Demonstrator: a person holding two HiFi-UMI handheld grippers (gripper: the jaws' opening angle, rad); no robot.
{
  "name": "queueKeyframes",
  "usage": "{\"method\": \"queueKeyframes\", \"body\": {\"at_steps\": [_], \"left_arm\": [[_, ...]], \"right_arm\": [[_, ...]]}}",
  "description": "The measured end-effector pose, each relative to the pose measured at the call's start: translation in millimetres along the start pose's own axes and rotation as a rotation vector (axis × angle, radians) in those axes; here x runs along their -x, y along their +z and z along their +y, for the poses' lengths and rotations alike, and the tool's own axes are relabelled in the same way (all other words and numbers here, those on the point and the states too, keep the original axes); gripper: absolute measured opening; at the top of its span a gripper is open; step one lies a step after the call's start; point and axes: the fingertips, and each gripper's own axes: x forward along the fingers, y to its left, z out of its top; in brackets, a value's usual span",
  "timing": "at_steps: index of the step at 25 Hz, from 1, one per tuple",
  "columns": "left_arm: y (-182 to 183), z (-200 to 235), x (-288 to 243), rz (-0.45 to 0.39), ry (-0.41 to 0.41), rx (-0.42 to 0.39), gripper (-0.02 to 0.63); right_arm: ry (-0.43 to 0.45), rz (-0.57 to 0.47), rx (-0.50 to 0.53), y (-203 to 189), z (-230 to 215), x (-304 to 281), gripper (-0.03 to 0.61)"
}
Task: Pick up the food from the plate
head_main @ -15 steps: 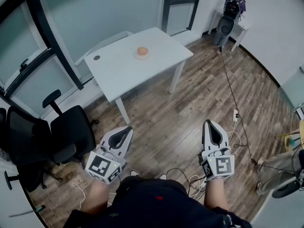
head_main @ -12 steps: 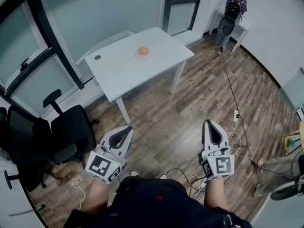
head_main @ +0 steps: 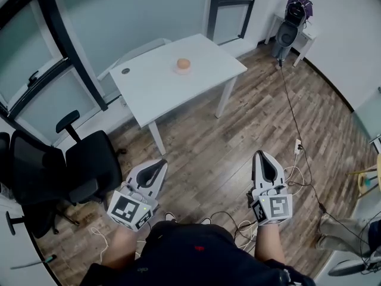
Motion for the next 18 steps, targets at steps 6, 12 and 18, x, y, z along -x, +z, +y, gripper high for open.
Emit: {"method": "queueKeyframes", "body": {"at_steps": [6, 12, 18], "left_arm": [[-2.8, 4.6, 8.1, -0.001, 0.006, 0.011, 0.031], [-6.8, 19.2, 22.8, -0.004, 0.01, 0.021, 0.031], [-9.5, 42.7, 44.1, -0.001, -0.002, 0.006, 0.031]], "right_arm": [[0.008, 0.031, 0.02, -9.2, 8.9, -2.2, 0.026], [0.046, 0.05, 0.004, -10.8, 35.1, -11.8, 0.026], [0.075, 0.053, 0.036, -11.2, 75.4, -27.5, 0.026]]}}
